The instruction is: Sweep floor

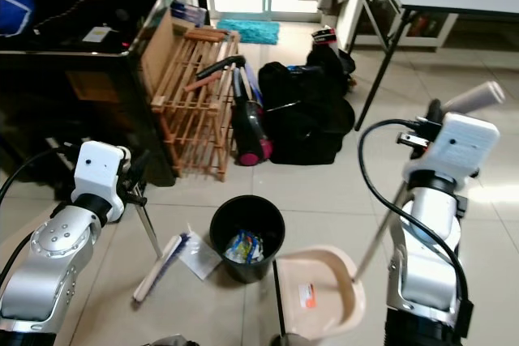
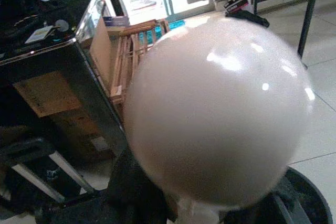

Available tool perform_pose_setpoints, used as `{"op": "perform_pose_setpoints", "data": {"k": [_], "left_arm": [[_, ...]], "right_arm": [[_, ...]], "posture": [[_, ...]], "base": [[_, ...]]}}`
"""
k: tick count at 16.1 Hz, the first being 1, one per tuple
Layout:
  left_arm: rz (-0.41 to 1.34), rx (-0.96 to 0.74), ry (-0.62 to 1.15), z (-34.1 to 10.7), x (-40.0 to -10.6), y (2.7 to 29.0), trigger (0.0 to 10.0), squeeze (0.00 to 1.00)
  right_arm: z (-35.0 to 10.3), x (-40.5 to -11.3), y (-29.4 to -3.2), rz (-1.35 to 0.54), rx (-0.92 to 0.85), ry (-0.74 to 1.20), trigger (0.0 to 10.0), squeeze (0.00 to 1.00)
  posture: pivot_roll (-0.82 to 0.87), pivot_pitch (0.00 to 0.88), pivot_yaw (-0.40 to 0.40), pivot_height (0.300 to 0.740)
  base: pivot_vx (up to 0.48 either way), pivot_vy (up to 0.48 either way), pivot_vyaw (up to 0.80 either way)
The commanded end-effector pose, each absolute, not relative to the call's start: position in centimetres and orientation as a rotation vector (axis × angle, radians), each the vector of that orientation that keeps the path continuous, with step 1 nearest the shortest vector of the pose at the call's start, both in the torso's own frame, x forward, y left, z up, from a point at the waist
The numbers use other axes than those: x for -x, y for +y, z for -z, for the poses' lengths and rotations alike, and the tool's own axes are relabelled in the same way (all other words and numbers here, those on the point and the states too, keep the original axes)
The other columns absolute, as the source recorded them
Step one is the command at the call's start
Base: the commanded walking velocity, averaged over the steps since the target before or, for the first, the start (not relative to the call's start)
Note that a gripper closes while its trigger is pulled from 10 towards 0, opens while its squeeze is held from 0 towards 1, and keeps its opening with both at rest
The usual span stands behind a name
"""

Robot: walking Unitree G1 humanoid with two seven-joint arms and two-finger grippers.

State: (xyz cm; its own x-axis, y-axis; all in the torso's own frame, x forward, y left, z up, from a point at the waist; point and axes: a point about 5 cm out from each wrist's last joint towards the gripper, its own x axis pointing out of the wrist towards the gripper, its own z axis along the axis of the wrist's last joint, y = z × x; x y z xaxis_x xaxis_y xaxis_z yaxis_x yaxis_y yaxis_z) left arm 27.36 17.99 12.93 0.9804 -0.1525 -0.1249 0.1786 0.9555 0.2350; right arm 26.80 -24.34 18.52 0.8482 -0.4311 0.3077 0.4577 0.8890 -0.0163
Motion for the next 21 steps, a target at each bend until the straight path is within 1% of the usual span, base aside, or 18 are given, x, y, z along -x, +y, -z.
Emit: {"op": "perform_pose_setpoints", "data": {"k": [1, 3, 5, 8, 9, 10, 11, 13, 15, 17, 21], "left_arm": [[0.16, -0.282, 0.053, -14.3, -27.5, 18.2, 10.0, 0.0], [0.16, -0.285, 0.055, -14.3, -27.5, 18.3, 10.0, 0.0], [0.164, -0.288, 0.058, -14.3, -27.5, 18.2, 10.0, 0.0], [0.165, -0.294, 0.065, -14.2, -27.4, 18.4, 10.0, 0.0], [0.166, -0.298, 0.069, -14.1, -27.4, 18.4, 10.0, 0.0], [0.166, -0.3, 0.071, -14.1, -27.4, 18.5, 10.0, 0.0], [0.166, -0.3, 0.069, -14.1, -27.6, 18.5, 10.0, 0.0], [0.173, -0.299, 0.063, -14.2, -27.9, 18.1, 10.0, 0.0], [0.192, -0.294, 0.049, -14.5, -28.4, 17.5, 10.0, 0.0], [0.201, -0.286, 0.035, -14.7, -29.0, 17.0, 10.0, 0.0], [0.218, -0.279, 0.03, -14.6, -29.4, 16.3, 10.0, 0.0]], "right_arm": [[-19.0, -26.6, -24.3, 0.466, 0.095, -0.318, 10.0, 0.0], [-19.0, -26.2, -25.0, 0.489, 0.117, -0.312, 10.0, 0.0], [-18.8, -25.9, -26.3, 0.512, 0.171, -0.291, 10.0, 0.0], [-18.7, -25.6, -27.7, 0.541, 0.247, -0.26, 10.0, 0.0], [-18.6, -25.2, -29.1, 0.594, 0.282, -0.219, 10.0, 0.0], [-18.7, -24.9, -30.0, 0.628, 0.28, -0.211, 10.0, 0.0], [-18.8, -24.8, -30.3, 0.635, 0.285, -0.204, 10.0, 0.0], [-18.7, -25.0, -29.8, 0.618, 0.248, -0.203, 10.0, 0.0], [-18.7, -25.4, -28.5, 0.583, 0.227, -0.216, 10.0, 0.0], [-18.4, -25.5, -27.8, 0.575, 0.215, -0.216, 10.0, 0.0], [-17.1, -25.2, -26.5, 0.575, 0.143, -0.174, 10.0, 0.0]], "posture": [[-0.02, 0.08, 0.0, 0.74], [-0.02, 0.081, 0.0, 0.74], [-0.02, 0.083, -0.001, 0.74], [-0.03, 0.084, -0.001, 0.74], [-0.03, 0.084, -0.002, 0.74], [-0.03, 0.084, -0.001, 0.74], [-0.04, 0.086, 0.0, 0.74], [-0.04, 0.087, 0.004, 0.74], [-0.04, 0.09, 0.003, 0.74], [-0.04, 0.095, 0.005, 0.74], [-0.04, 0.098, 0.001, 0.74]], "base": [[0.0, 0.424, 0.0], [0.0, 0.428, 0.0], [0.0, 0.424, 0.0], [0.0, 0.423, 0.0], [0.0, 0.428, 0.0], [0.0, 0.428, 0.0], [0.0, 0.424, 0.0], [0.0, 0.426, 0.0], [0.0, 0.428, 0.0], [0.0, 0.429, 0.0], [0.0, 0.428, 0.0]]}}
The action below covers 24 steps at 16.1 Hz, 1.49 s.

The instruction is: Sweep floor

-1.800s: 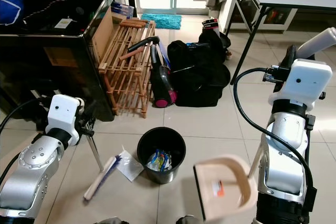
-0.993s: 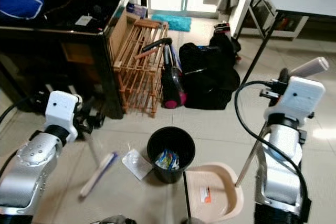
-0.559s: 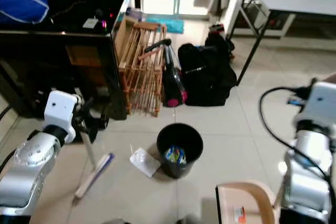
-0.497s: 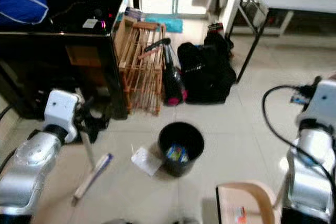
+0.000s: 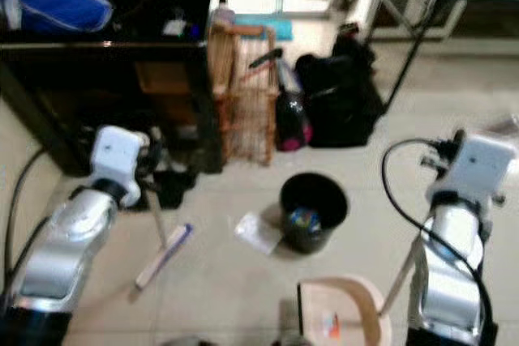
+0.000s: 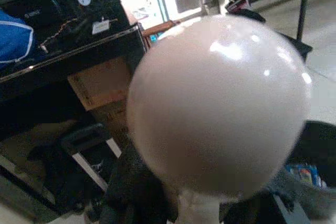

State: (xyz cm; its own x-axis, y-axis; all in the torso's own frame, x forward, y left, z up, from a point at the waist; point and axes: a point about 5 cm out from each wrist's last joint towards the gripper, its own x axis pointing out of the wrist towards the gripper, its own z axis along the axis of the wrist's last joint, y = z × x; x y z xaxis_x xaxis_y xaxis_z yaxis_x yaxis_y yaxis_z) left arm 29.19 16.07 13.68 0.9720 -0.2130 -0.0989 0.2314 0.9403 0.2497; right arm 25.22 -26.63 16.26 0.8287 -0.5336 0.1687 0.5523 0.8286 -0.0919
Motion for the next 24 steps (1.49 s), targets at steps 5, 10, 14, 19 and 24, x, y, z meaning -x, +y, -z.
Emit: {"op": "perform_pose_setpoints", "data": {"k": [5, 10, 14, 19, 24], "left_arm": [[0.251, -0.285, 0.023, -14.6, -30.1, 15.7, 10.0, 0.0], [0.268, -0.298, 0.009, -15.1, -30.7, 15.8, 10.0, 0.0], [0.27, -0.304, 0.007, -15.1, -30.8, 15.8, 10.0, 0.0], [0.245, -0.304, -0.008, -15.4, -31.4, 16.2, 10.0, 0.0], [0.237, -0.305, -0.014, -15.6, -31.8, 16.5, 10.0, 0.0]], "right_arm": [[-16.3, -24.8, -25.1, 0.574, 0.087, -0.14, 10.0, 0.0], [-15.8, -24.6, -24.7, 0.578, 0.043, -0.122, 10.0, 0.0], [-15.8, -24.9, -24.4, 0.574, 0.028, -0.12, 10.0, 0.0], [-16.0, -25.1, -24.3, 0.584, 0.011, -0.133, 10.0, 0.0], [-16.1, -25.4, -23.9, 0.589, -0.012, -0.14, 10.0, 0.0]], "posture": [[-0.06, 0.114, 0.012, 0.74], [-0.04, 0.112, 0.023, 0.74], [-0.03, 0.116, 0.023, 0.74], [-0.03, 0.113, 0.019, 0.74], [-0.03, 0.099, 0.029, 0.74]], "base": [[0.0, 0.431, -0.77], [0.0, 0.429, -0.8], [0.0, 0.431, -0.8], [0.0, 0.431, -0.48], [0.0, 0.432, -0.8]]}}
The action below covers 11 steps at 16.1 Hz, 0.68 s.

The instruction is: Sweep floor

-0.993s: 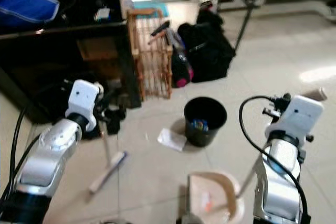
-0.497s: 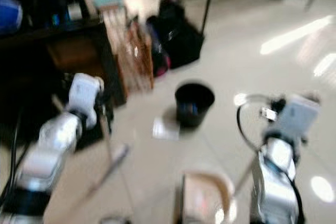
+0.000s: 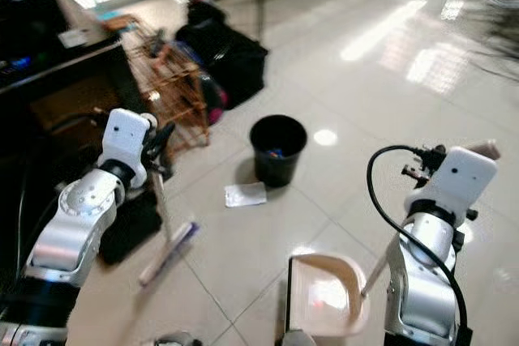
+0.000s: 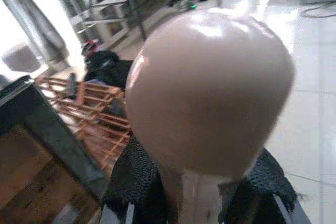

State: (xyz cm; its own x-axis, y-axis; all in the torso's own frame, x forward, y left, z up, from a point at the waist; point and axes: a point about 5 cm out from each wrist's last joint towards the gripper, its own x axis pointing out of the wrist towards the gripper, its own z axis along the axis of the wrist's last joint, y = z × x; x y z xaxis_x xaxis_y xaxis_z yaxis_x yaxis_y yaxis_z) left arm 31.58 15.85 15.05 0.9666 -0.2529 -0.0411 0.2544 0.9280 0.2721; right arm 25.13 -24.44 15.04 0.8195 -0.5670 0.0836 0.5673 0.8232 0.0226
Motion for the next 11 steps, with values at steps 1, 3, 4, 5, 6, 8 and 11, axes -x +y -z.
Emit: {"op": "perform_pose_setpoints", "data": {"k": [1, 3, 4, 5, 6, 8, 11], "left_arm": [[0.236, -0.304, -0.015, -15.6, -31.9, 16.5, 10.0, 0.0], [0.227, -0.298, -0.024, -15.7, -32.2, 16.6, 10.0, 0.0], [0.224, -0.293, -0.026, -15.8, -32.3, 16.6, 10.0, 0.0], [0.222, -0.28, -0.032, -15.8, -32.2, 16.5, 10.0, 0.0], [0.214, -0.27, -0.034, -15.8, -32.3, 16.5, 10.0, 0.0], [0.21, -0.297, -0.069, -16.3, -32.2, 16.3, 10.0, 0.0], [0.197, -0.222, -0.048, -15.8, -32.0, 16.2, 10.0, 0.0]], "right_arm": [[-16.1, -25.5, -23.8, 0.588, -0.014, -0.141, 10.0, 0.0], [-16.2, -25.7, -23.5, 0.581, -0.028, -0.149, 10.0, 0.0], [-16.4, -25.9, -23.5, 0.578, -0.03, -0.155, 10.0, 0.0], [-16.5, -25.9, -23.5, 0.58, -0.03, -0.162, 10.0, 0.0], [-16.7, -26.0, -23.5, 0.581, -0.028, -0.166, 10.0, 0.0], [-16.8, -26.2, -23.5, 0.575, -0.007, -0.174, 10.0, 0.0], [-17.0, -26.8, -23.2, 0.543, 0.009, -0.172, 10.0, 0.0]], "posture": [[-0.03, 0.1, 0.029, 0.74], [-0.03, 0.082, 0.028, 0.74], [-0.03, 0.08, 0.028, 0.74], [-0.03, 0.078, 0.027, 0.74], [-0.03, 0.074, 0.026, 0.74], [-0.03, 0.071, 0.02, 0.74], [-0.03, 0.068, 0.017, 0.74]], "base": [[0.0, 0.435, -0.8], [0.0, 0.431, -0.8], [0.0, 0.435, -0.8], [0.0, 0.435, -0.8], [0.0, 0.0, -0.8], [0.0, -0.24, -0.75], [0.0, -0.32, -0.18]]}}
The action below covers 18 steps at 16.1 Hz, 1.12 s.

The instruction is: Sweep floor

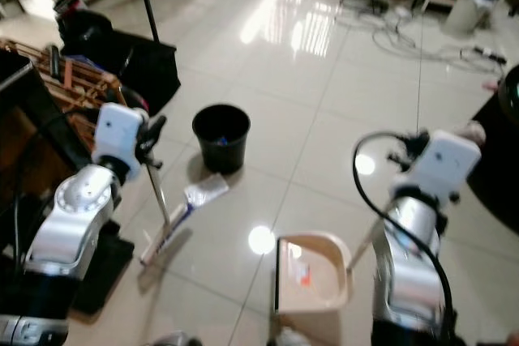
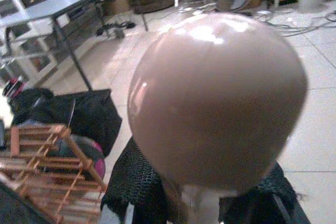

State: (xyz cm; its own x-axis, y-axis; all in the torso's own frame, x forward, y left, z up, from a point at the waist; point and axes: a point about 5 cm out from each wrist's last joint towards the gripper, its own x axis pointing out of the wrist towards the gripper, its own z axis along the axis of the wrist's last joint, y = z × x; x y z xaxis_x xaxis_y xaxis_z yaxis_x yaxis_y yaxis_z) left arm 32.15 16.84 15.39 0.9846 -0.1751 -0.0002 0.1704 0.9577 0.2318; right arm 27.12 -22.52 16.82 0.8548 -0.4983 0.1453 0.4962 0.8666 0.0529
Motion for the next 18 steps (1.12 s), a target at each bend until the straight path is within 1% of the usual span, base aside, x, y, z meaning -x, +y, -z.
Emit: {"op": "perform_pose_setpoints", "data": {"k": [1, 2, 4, 7, 10, 15, 18], "left_arm": [[0.179, -0.195, -0.03, -15.6, -31.9, 16.3, 10.0, 0.0], [0.178, -0.193, -0.042, -15.7, -31.9, 16.4, 10.0, 0.0], [0.173, -0.135, -0.099, -16.5, -31.8, 16.2, 10.0, 0.0], [0.17, -0.122, -0.119, -16.7, -32.0, 15.8, 10.0, 0.0], [0.168, -0.105, -0.138, -17.0, -32.1, 15.5, 10.0, 0.0], [0.138, -0.102, -0.144, -17.0, -32.1, 15.9, 10.0, 0.0], [0.148, -0.109, -0.146, -16.9, -32.1, 15.6, 10.0, 0.0]], "right_arm": [[-16.9, -27.0, -23.2, 0.542, -0.014, -0.149, 10.0, 0.0], [-16.9, -27.1, -23.1, 0.535, -0.026, -0.139, 10.0, 0.0], [-17.4, -27.5, -22.8, 0.503, -0.026, -0.143, 10.0, 0.0], [-17.9, -27.8, -22.4, 0.456, -0.012, -0.173, 10.0, 0.0], [-18.4, -27.8, -22.4, 0.444, -0.013, -0.194, 10.0, 0.0], [-18.8, -28.4, -22.0, 0.404, -0.006, -0.218, 10.0, 0.0], [-19.3, -28.6, -21.7, 0.356, -0.037, -0.249, 10.0, 0.0]], "posture": [[-0.03, 0.067, 0.015, 0.74], [-0.03, 0.066, 0.014, 0.74], [-0.03, 0.066, 0.012, 0.74], [-0.03, 0.064, 0.012, 0.74], [-0.03, 0.064, 0.008, 0.74], [-0.03, 0.067, 0.001, 0.74], [-0.03, 0.066, 0.003, 0.74]], "base": [[0.0, 0.0, 0.0], [0.0, 0.0, 0.0], [0.0, 0.0, 0.0], [0.0, 0.0, 0.0], [0.304, 0.0, 0.0], [0.352, 0.0, 0.0], [0.352, 0.0, 0.0]]}}
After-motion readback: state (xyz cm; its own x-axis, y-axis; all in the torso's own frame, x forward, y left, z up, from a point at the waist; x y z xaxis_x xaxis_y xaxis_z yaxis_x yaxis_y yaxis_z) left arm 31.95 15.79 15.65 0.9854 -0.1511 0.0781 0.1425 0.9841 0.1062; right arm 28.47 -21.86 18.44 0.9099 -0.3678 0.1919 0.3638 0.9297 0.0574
